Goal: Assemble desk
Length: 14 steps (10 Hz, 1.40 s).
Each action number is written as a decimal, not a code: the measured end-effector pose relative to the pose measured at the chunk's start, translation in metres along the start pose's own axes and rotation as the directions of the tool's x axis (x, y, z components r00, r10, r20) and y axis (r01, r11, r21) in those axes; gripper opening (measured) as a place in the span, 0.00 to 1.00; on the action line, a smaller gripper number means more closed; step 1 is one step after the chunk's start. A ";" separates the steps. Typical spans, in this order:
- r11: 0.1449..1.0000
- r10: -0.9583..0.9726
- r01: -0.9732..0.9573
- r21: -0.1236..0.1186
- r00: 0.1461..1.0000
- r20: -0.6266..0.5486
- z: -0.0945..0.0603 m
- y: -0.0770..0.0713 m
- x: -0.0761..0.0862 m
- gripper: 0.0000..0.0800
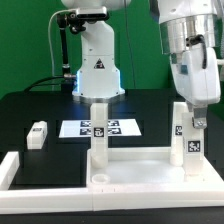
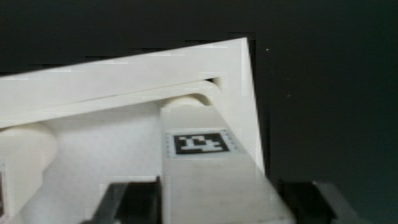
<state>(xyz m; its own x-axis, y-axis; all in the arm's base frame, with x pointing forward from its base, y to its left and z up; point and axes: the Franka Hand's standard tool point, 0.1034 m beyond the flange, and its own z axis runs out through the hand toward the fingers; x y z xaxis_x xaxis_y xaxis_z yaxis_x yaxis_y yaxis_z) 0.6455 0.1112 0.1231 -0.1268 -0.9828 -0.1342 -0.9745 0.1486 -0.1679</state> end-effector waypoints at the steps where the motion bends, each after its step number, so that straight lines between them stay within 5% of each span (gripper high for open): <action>1: 1.000 -0.017 0.017 -0.001 1.000 -0.001 0.001 0.001 0.001 0.38; 2: 0.992 -0.127 0.127 -0.001 0.992 -0.008 0.000 0.000 0.002 0.38; 4: 0.870 -0.492 0.492 -0.030 0.870 0.008 -0.001 0.003 0.001 0.77; 9: 0.664 -0.747 0.747 -0.033 0.664 0.004 0.000 0.002 0.004 0.81; 10: 0.442 -0.896 0.894 -0.080 0.444 0.016 -0.001 -0.001 0.007 0.81; 11: 0.299 -0.953 0.951 -0.080 0.302 0.023 0.001 -0.008 0.006 0.81; 13: 0.334 -0.942 0.939 -0.082 0.336 0.019 0.003 -0.007 0.008 0.81; 14: 0.334 -0.942 0.939 -0.082 0.336 0.019 0.003 -0.007 0.008 0.66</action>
Offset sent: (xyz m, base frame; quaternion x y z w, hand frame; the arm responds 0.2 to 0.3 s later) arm -0.0024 0.0263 0.0020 -0.0681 -0.0747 -0.4222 0.9009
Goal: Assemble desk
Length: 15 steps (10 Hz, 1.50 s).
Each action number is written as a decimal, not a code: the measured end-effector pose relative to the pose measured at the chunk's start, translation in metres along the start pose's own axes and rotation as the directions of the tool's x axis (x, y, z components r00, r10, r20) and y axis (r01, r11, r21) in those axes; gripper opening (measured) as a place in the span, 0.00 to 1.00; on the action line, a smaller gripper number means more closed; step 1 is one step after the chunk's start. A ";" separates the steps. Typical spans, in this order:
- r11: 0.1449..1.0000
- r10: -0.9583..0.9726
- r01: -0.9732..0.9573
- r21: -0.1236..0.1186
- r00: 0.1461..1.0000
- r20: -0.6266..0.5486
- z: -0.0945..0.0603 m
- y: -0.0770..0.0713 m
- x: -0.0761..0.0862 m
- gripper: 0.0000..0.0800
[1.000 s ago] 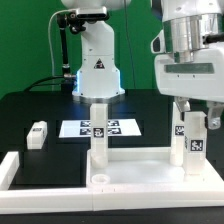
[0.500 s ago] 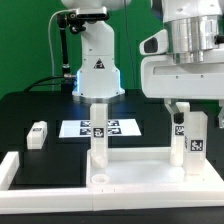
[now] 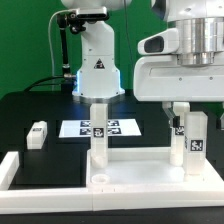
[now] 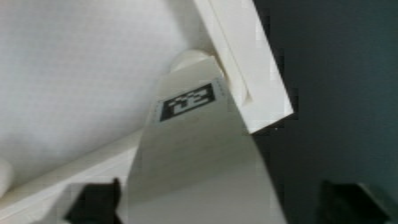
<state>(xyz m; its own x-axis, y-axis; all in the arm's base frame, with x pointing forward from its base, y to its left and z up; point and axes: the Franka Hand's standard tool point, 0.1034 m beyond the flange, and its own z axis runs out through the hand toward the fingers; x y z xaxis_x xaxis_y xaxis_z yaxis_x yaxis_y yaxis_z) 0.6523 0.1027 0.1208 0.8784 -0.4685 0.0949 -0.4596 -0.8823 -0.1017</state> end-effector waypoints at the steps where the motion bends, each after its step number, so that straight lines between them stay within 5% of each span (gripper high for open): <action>1: 1.000 0.011 -0.011 0.000 1.000 0.000 0.000 0.000 0.000 0.49; 4: 0.959 0.283 -0.283 -0.005 0.959 0.003 0.001 0.004 0.001 0.36; 5: 0.904 0.428 -0.427 -0.032 0.903 0.030 -0.002 0.005 0.000 0.36; 8: 0.552 0.834 -0.833 -0.049 0.549 0.061 -0.001 0.005 -0.001 0.36; 11: 0.206 0.976 -0.977 -0.053 0.202 0.077 0.003 0.001 -0.003 0.36; 13: 0.211 0.975 -0.976 -0.048 0.208 0.076 0.003 0.001 -0.002 0.46; 15: 0.483 0.875 -0.874 -0.045 0.482 0.037 0.006 -0.001 -0.008 0.77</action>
Offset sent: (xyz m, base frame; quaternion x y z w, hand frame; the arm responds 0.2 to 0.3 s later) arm 0.0000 0.0000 0.0000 0.0000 0.0000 0.1938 0.9810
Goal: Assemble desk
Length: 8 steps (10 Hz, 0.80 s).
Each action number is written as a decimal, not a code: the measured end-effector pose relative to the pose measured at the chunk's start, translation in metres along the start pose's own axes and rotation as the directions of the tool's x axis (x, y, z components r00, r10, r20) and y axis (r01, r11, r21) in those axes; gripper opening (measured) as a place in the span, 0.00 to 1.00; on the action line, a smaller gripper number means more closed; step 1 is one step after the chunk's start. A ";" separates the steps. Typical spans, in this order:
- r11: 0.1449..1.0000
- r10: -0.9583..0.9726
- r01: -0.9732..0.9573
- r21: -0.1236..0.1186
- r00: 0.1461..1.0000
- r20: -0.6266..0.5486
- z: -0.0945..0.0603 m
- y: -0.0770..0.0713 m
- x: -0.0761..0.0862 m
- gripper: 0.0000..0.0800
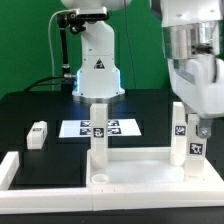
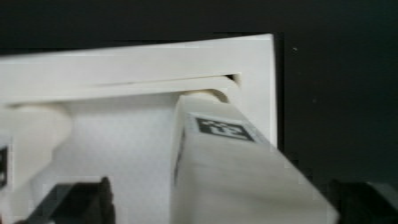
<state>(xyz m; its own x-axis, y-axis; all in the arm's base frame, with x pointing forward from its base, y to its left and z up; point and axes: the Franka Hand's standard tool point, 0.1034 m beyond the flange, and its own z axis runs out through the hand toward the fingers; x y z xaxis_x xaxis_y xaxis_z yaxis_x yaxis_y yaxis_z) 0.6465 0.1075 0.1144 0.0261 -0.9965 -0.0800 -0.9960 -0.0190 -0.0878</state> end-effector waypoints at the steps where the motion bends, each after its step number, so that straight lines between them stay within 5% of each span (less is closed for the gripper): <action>1: 0.992 -0.126 0.126 -0.008 0.992 -0.008 0.003 0.002 -0.008 0.80; 2: 0.946 -0.325 0.324 -0.014 0.946 -0.010 0.003 0.003 -0.012 0.80; 5: 0.865 -0.501 0.501 -0.016 0.865 -0.014 0.003 0.002 -0.009 0.81; 7: 0.626 -0.779 0.778 -0.050 0.626 -0.010 -0.004 -0.003 -0.005 0.81; 8: 0.558 -0.830 0.829 -0.044 0.558 -0.010 -0.006 -0.006 -0.004 0.81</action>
Offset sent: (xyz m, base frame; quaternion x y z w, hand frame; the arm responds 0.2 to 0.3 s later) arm 0.0000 0.0000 0.0000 0.0000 0.0000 -0.2571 0.9664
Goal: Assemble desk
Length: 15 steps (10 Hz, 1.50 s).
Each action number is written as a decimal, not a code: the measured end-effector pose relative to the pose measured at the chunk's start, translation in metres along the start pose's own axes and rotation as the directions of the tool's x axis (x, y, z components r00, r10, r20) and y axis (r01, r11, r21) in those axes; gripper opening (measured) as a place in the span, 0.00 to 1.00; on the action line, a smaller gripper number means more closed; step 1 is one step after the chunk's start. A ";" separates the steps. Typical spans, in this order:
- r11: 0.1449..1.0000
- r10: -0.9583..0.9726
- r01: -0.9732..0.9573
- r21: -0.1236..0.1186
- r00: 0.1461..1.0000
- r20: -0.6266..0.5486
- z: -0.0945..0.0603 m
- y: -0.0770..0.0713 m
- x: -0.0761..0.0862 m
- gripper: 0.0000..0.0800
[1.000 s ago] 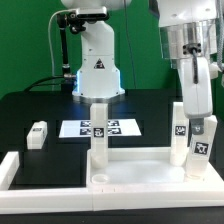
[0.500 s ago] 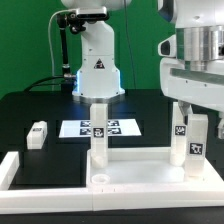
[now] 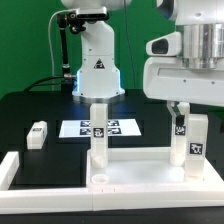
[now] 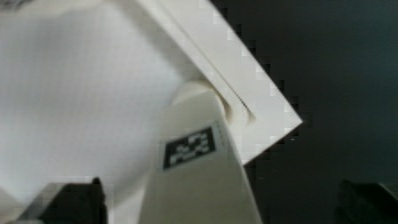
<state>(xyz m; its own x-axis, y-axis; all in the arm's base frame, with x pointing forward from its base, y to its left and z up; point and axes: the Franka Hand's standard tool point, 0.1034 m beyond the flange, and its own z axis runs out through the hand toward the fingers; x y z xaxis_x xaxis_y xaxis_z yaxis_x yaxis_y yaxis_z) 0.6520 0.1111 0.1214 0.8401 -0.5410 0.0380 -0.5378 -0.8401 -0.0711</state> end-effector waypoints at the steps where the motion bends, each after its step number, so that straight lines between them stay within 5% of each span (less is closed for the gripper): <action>1: 0.999 0.034 -0.034 -0.001 0.999 0.000 0.001 0.001 -0.001 0.81; 3: 0.998 0.062 -0.062 -0.001 0.998 -0.001 0.001 0.001 0.000 0.50; 4: 0.991 0.137 -0.137 -0.004 0.991 0.002 0.001 0.002 -0.001 0.50; 5: 0.974 0.229 -0.229 -0.006 0.974 0.002 0.002 0.004 0.000 0.37; 7: 0.894 0.447 -0.447 -0.008 0.894 0.003 0.002 0.004 0.000 0.37; 9: 0.673 0.739 -0.739 -0.003 0.673 0.040 0.002 0.003 -0.002 0.37; 11: 0.416 0.902 -0.909 0.033 0.417 0.115 0.004 0.005 -0.001 0.37; 12: 0.356 0.925 -0.934 0.041 0.358 0.130 0.004 0.007 -0.002 0.37; 15: 0.414 0.900 -0.909 0.048 0.417 0.126 0.004 0.006 -0.003 0.44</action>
Offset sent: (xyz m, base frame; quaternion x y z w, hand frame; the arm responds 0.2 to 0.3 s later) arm 0.0000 0.0000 0.0000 0.0000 0.0000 0.1296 0.9916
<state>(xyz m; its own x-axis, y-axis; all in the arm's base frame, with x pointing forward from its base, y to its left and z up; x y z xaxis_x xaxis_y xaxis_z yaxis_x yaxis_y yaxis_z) 0.6464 0.1080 0.1164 -0.1254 -0.9768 -0.1738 -0.9829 0.1461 -0.1121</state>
